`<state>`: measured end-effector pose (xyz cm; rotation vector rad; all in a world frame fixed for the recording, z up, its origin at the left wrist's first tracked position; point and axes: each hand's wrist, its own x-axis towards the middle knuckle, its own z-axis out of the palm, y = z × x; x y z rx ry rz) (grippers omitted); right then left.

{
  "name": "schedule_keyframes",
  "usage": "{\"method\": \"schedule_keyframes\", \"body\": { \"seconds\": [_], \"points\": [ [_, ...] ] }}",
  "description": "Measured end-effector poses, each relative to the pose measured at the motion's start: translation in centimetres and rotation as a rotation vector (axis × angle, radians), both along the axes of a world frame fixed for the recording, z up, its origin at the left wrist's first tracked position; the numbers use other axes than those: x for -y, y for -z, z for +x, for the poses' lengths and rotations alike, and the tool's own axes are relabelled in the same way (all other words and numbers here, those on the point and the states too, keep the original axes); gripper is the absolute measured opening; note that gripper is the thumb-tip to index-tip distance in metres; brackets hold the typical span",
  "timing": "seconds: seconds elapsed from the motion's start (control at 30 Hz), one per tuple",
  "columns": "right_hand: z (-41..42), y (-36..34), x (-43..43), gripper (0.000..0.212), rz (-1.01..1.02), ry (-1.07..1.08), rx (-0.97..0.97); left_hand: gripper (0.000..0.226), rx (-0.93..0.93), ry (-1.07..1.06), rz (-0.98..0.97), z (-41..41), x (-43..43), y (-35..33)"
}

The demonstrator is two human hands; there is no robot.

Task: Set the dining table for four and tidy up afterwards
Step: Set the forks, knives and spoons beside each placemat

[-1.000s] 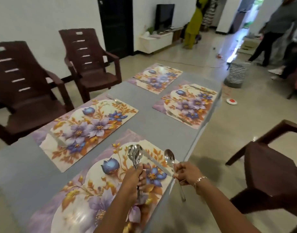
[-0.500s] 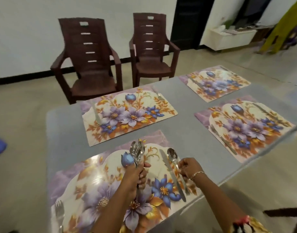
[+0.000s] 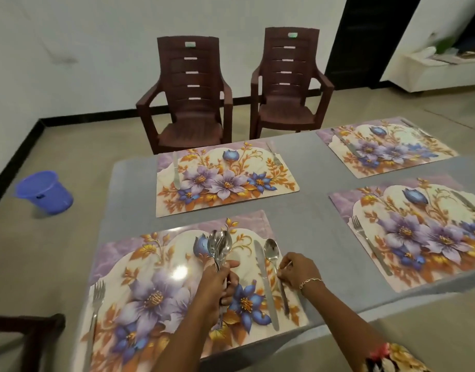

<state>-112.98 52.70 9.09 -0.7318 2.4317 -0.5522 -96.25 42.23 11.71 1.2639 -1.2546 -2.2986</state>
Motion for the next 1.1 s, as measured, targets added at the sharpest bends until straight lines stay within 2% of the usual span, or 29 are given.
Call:
{"method": "schedule_keyframes", "body": {
  "seconds": [0.03,0.1,0.17,0.23,0.3,0.37,0.5,0.57,0.7,0.83,0.9,0.97,1.03,1.1],
  "points": [
    [-0.2,-0.1,-0.3,0.006,0.008,-0.051,-0.046,0.024,0.007,-0.008,-0.01,-0.1,-0.4,0.0],
    [0.1,-0.2,-0.7,0.018,0.009,-0.191,-0.254,0.024,0.008,-0.024,-0.011,-0.3,-1.1,0.0],
    [1.0,0.6,-1.0,0.028,-0.14,-0.366,-0.526,0.024,0.011,-0.033,-0.013,-0.5,-1.6,-0.1],
    [2.2,2.0,-1.1,0.044,-0.203,-0.556,-0.651,0.024,0.025,-0.049,-0.021,-0.8,-1.9,-0.2],
    [3.2,3.3,-1.0,0.058,-0.156,-0.689,-0.731,0.026,0.014,-0.066,0.008,-0.7,-2.1,-0.2],
    [3.4,4.0,-1.0,0.062,-0.133,-0.759,-0.724,0.026,-0.01,-0.083,0.029,-0.6,-2.1,-0.2],
    [2.6,4.1,-1.1,0.045,-0.114,-0.89,-0.664,0.027,0.005,-0.13,0.011,-0.1,-1.8,0.2],
    [2.1,3.6,-0.9,0.059,-0.086,-0.904,-0.599,0.028,-0.04,-0.146,0.074,0.1,-1.7,0.3],
    [2.0,3.1,-0.8,0.063,-0.049,-0.909,-0.52,0.027,-0.032,-0.151,0.078,0.4,-1.7,0.4],
    [1.5,2.8,-1.6,0.068,-0.079,-0.755,-0.468,0.027,0.003,-0.146,0.031,0.6,-1.8,0.6],
    [1.0,2.5,-2.1,0.067,-0.032,-0.649,-0.419,0.025,0.029,-0.148,-0.001,0.6,-1.7,0.7],
    [0.6,2.7,-2.4,0.082,0.056,-0.655,-0.447,0.022,0.013,-0.13,0.021,0.6,-1.6,0.7],
    [0.1,3.2,-2.5,0.1,0.051,-0.696,-0.406,0.023,-0.018,-0.126,0.07,0.5,-1.8,0.6],
    [-0.1,2.9,-2.4,0.095,0.07,-0.726,-0.395,0.026,0.05,-0.129,0.019,0.4,-2.0,0.8]
  ]
}}
